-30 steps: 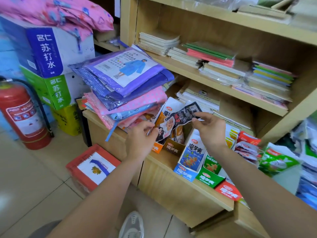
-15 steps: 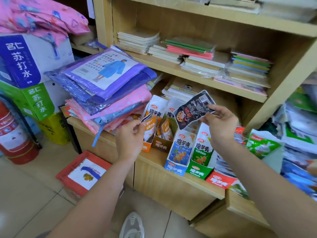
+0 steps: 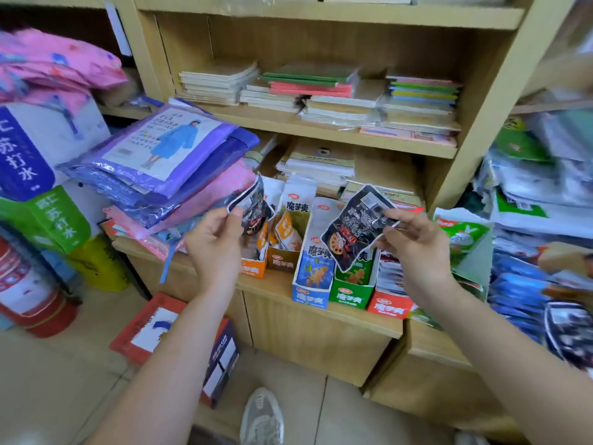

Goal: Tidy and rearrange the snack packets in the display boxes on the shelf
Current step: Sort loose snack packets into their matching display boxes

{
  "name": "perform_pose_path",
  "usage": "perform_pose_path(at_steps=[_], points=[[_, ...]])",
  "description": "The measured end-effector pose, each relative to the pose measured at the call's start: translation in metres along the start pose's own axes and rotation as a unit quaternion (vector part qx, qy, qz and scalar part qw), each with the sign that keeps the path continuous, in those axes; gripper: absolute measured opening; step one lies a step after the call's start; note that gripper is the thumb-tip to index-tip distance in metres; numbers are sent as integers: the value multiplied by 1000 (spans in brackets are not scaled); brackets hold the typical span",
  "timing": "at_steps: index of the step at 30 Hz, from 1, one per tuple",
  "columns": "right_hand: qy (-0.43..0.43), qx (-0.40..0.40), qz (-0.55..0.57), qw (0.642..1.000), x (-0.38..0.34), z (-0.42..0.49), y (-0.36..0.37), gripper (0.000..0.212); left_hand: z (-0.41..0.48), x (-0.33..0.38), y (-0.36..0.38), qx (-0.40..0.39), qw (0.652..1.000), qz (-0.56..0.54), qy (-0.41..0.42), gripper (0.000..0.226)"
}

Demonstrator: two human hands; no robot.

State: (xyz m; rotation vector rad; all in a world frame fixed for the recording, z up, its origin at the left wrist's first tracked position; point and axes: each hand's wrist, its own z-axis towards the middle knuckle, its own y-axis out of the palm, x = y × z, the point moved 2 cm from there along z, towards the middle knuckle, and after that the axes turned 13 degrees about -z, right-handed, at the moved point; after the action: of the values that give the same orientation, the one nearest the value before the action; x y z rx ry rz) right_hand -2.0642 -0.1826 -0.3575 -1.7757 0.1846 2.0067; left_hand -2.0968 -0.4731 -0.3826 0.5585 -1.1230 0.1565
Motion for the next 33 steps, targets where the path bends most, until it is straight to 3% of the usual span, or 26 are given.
perform_pose_path(at_steps=[6, 13, 16, 21, 27, 33], points=[[6, -35, 10, 999, 5, -26, -42, 27, -55, 39, 28, -91, 994, -9, 58, 21], [94, -60, 87, 990, 14, -72, -111, 17, -133, 46, 93, -296, 953, -30, 52, 26], [138, -55, 111, 983, 16, -90, -146, 32, -160, 50, 121, -351, 932, -76, 37, 22], [172, 5, 200, 964, 17, -107, -198, 47, -198, 49, 163, -473, 873, -113, 42, 8], [160, 74, 181, 968, 23, -123, -247, 57, -247, 45, 199, -619, 766, -77, 155, 7], [146, 123, 198, 962, 40, -128, -281, 54, -282, 43, 235, -658, 728, -79, 177, 14]])
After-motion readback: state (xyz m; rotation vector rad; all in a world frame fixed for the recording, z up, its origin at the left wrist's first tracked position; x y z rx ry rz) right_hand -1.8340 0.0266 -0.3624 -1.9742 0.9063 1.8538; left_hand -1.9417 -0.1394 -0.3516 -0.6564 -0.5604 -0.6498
